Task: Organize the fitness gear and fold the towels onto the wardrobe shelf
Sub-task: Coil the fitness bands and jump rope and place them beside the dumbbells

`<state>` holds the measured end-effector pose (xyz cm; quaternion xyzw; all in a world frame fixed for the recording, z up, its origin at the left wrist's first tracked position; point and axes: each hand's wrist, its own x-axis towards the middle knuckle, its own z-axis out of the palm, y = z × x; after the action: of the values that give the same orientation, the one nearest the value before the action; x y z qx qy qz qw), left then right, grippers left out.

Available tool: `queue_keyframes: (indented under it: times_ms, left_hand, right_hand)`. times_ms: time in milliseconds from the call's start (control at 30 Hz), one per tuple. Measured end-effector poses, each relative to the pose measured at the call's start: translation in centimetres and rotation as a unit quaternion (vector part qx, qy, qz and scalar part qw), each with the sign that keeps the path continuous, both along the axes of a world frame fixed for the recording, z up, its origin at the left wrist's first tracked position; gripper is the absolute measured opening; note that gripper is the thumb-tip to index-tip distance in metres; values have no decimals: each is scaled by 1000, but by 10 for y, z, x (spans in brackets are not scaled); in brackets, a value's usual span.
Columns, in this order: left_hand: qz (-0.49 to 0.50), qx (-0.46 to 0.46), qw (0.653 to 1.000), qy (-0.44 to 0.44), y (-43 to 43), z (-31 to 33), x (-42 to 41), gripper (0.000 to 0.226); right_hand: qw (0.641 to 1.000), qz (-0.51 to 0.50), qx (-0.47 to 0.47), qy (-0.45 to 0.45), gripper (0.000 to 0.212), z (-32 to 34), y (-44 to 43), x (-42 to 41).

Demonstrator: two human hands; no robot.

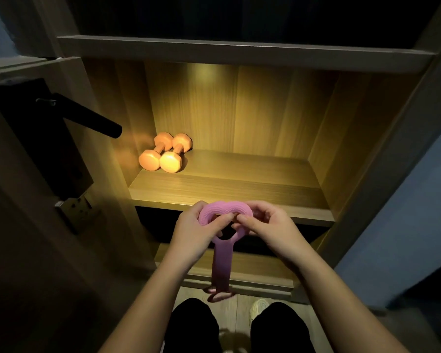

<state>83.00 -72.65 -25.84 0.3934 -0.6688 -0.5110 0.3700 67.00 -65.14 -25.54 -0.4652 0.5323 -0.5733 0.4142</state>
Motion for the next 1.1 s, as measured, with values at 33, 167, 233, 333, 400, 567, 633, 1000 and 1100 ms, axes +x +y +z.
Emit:
queue_keyframes:
  times_ms: [33, 167, 233, 333, 400, 567, 633, 1000, 1100]
  left_hand:
    - [-17, 5, 1000, 2, 1, 0, 0, 21]
    - [-118, 55, 991, 42, 0, 2, 9, 20]
    - [-180, 109, 974, 87, -2, 6, 16, 32]
    - [-205, 128, 964, 113, -1, 9, 19, 37]
    - [-185, 128, 966, 128, 1, 8, 18, 40]
    - [-155, 112, 972, 139, 6, 4, 17, 53]
    - [-140, 112, 974, 140, 5, 1, 16, 54]
    - [16, -233, 967, -97, 8, 9, -4, 17]
    - [-25, -295, 941, -162, 4, 16, -6, 24]
  right_hand:
    - [1000, -19, -6, 6, 23, 0, 1, -1]
    - [998, -36, -37, 35, 27, 4, 9, -1]
    - [997, -36, -47, 47, 29, 6, 13, -2]
    - [995, -42, -53, 71, 32, 9, 14, 1]
    - [993, -50, -54, 87, 32, 9, 13, 5]
    - [988, -68, -52, 131, 37, 5, 10, 12]
    - [987, -75, -56, 128, 38, 5, 11, 13]
    - [969, -128, -86, 191, 36, 11, 20, 9]
    - [958, -125, -89, 243, 38, 16, 21, 4]
